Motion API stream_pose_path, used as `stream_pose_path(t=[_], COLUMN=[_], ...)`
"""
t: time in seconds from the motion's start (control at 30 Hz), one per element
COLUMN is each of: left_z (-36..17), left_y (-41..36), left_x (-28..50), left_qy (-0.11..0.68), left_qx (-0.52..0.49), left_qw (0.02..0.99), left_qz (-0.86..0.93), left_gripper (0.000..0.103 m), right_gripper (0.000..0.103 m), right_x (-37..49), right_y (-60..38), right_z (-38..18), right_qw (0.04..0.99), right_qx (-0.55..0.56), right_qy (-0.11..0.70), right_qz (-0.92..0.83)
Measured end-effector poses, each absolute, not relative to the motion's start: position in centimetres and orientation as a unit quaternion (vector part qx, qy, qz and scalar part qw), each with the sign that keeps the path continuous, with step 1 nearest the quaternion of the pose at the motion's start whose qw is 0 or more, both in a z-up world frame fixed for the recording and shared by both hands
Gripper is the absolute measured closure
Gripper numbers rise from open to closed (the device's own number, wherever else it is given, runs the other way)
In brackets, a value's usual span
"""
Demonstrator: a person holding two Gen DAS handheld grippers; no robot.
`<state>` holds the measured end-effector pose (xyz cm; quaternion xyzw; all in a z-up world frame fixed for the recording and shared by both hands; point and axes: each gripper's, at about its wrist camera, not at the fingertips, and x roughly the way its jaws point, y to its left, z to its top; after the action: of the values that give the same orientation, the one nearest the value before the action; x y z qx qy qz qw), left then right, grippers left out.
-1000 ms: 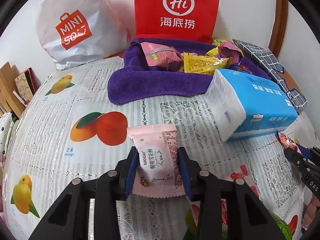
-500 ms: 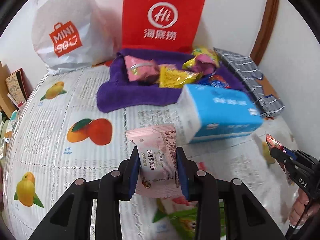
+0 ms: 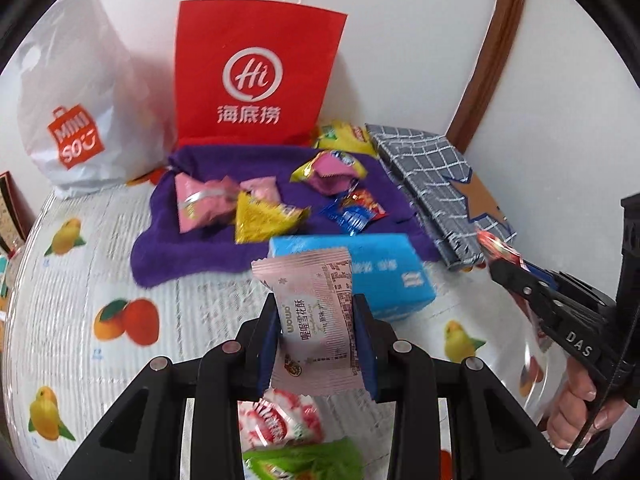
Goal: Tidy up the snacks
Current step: 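Carry the pink snack and Lotso stick over the purple towel with both tools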
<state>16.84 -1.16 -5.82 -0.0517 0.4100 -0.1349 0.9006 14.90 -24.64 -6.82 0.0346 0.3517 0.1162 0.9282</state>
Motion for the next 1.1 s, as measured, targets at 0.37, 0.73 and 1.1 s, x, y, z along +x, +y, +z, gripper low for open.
stream_pose_path(t=[0.37, 0.73, 1.1], left_z=[-2.9, -2.4, -3.1], left_y=[-1.9, -0.4, 1.4], left_x=[20.9, 24.4, 28.6], left_qy=[0.398, 0.393, 0.403], left_qx=[-0.048, -0.046, -0.058], left_qw=[0.906, 0.911, 0.908], left_qz=[-0.135, -0.115, -0.097], left_gripper=[0.07, 0.07, 0.07], right_gripper=[0.082, 0.082, 0.082], right_x=[20.7, 25.9, 30.5], right_y=[-22.9, -20.7, -20.4], right_z=[-3.6, -2.3, -3.9], right_qw=[0.93, 0.931, 0.921], right_qx=[0.027, 0.016, 0.017], right_qy=[0.342, 0.331, 0.351], right_qz=[0.132, 0.149, 0.167])
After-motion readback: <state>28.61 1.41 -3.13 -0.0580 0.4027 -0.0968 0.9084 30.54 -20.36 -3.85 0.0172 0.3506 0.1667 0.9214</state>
